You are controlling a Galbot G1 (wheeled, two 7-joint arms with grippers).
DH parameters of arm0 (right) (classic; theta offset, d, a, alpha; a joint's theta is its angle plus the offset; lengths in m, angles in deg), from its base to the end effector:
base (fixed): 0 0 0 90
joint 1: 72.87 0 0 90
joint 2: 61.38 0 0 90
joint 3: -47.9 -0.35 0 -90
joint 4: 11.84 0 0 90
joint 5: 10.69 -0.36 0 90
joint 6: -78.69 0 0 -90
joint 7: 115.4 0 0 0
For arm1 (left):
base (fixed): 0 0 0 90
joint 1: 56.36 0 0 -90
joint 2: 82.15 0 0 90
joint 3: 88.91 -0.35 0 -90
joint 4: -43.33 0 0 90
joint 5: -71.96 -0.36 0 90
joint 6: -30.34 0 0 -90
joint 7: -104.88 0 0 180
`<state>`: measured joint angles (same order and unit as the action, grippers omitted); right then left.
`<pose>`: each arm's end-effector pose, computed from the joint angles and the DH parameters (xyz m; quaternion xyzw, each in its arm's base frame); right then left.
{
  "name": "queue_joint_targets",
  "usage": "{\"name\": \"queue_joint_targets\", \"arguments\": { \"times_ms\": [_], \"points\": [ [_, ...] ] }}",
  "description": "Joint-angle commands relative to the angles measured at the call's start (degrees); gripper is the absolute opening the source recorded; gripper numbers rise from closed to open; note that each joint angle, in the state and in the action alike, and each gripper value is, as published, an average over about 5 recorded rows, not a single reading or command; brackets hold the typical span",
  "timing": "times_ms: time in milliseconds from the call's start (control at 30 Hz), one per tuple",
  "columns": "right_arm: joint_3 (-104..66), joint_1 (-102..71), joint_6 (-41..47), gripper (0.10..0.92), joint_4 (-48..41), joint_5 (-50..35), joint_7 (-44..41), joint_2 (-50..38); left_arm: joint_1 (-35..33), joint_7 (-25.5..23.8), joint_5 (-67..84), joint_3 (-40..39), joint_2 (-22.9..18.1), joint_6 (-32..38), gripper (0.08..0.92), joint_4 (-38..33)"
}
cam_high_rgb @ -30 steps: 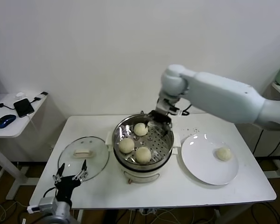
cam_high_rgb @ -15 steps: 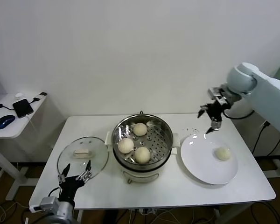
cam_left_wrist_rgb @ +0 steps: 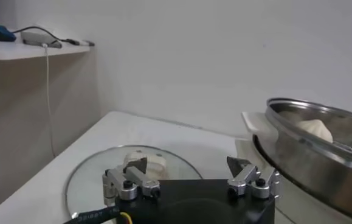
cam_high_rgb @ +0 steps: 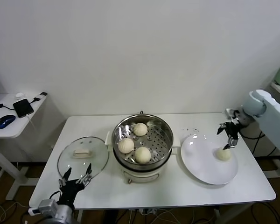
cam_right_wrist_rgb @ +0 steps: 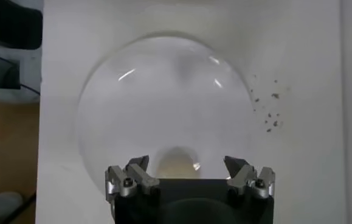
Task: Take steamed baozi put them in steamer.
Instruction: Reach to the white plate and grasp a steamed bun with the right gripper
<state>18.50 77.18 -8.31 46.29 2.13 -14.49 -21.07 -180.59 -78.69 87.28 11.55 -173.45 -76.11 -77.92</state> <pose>0.5536 -0.2395 -0.1458 0.5037 -0.5452 0.4986 0.4477 0.1577 0.0522 -0.3062 0.0409 -0.9811 0.1094 0.1541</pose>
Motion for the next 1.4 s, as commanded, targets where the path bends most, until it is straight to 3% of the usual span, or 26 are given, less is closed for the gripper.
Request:
{"name": "queue_joint_targets", "arguments": {
  "times_ms": [33,600,1400],
  "points": [
    [-4.83,-5.75,-7.61,0.823,-8.72,8.63,2.01,5.14,0.01,-0.04,1.25,0.08,0.09,-0.38,0.823,0.40],
    [-7.76,-6.18,-9.17,0.823,-13.41,17.41,2.52,8.05,0.40,-0.02,1.18,0.17,0.16,-0.20,0.823,1.78],
    [-10.78,-7.97,-9.49,0.823,-16.80,20.96,5.03,11.13,0.53,0.04,1.07,0.47,0.18,-0.13,0.823,2.29]
  ]
}}
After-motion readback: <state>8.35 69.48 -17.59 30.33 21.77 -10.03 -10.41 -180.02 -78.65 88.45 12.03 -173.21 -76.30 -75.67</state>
